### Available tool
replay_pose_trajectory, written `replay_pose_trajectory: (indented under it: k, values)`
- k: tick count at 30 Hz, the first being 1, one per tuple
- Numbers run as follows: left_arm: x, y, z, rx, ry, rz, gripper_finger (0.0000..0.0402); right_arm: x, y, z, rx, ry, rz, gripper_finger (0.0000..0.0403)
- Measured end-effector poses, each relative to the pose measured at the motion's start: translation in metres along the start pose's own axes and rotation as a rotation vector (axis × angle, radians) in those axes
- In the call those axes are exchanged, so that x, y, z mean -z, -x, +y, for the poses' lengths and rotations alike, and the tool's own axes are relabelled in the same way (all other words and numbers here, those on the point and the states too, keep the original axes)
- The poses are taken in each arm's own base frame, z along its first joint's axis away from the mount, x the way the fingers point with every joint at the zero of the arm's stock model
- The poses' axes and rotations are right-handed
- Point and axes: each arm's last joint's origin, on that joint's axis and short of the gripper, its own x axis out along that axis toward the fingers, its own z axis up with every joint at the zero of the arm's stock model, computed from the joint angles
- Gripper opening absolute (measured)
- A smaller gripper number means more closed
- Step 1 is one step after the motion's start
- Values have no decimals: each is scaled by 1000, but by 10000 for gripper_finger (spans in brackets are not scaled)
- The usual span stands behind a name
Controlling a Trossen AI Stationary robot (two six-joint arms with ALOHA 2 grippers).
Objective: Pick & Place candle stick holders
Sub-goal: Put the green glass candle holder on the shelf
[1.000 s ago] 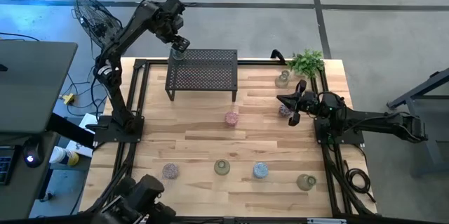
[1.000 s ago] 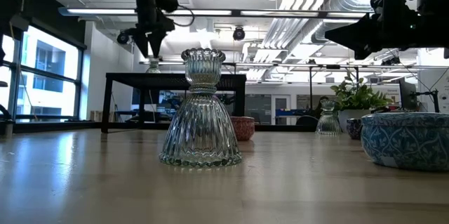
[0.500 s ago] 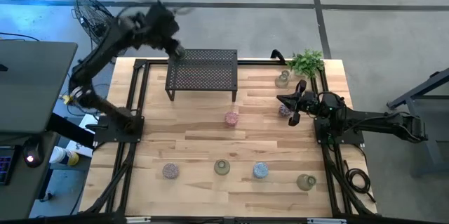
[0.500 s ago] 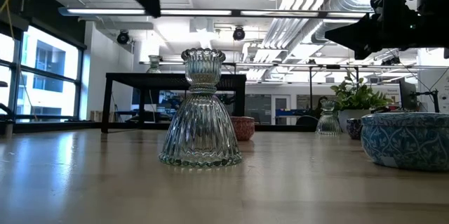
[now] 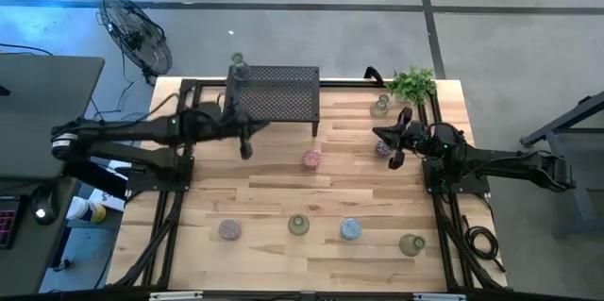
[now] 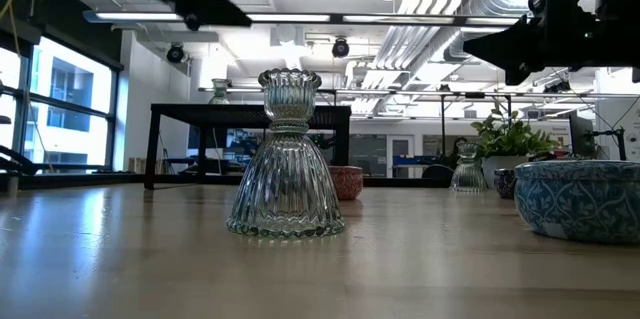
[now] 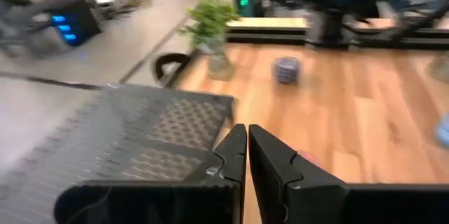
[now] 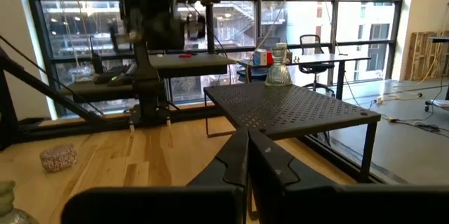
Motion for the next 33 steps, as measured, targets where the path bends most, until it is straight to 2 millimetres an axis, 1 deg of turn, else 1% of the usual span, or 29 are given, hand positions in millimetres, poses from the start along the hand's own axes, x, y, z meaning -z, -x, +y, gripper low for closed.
replay_pose_trajectory:
  k: [3, 6, 7, 10, 12, 14, 18, 21, 25, 30, 33]
  values:
    - [17, -2, -6, 36, 91, -5, 14, -1, 0, 0, -1, -8, -15, 0]
    - [37, -5, -9, 83, 100, -1, 9, -5, 0, 1, -13, -66, -35, 0]
    - [46, -5, -11, 115, 92, -22, 5, -6, -1, 1, -26, -85, -31, 0]
    - [66, -5, -14, 200, 93, -159, 3, -17, -5, 4, -48, -108, -31, 0]
    - [77, -1, -15, 226, 98, -239, 4, -22, -8, 7, -37, -112, 8, 0]
    - [84, 3, -15, 243, 113, -305, 4, -29, -11, 10, -4, -112, 77, 0]
    - [100, 7, -15, 237, 112, -299, 4, -38, -17, 17, 98, -100, 242, 0]
    - [103, 7, -15, 208, 85, -293, 4, -44, -21, 25, 109, -111, 331, 0]
    - [104, 6, -15, 199, 53, -290, 4, -51, -26, 36, 134, -154, 403, 0]
    - [103, 6, -14, 190, 36, -295, 4, -53, -29, 46, 215, -219, 473, 0]
    - [104, 6, -14, 189, 32, -288, 4, -49, -31, 51, 284, -267, 529, 0]
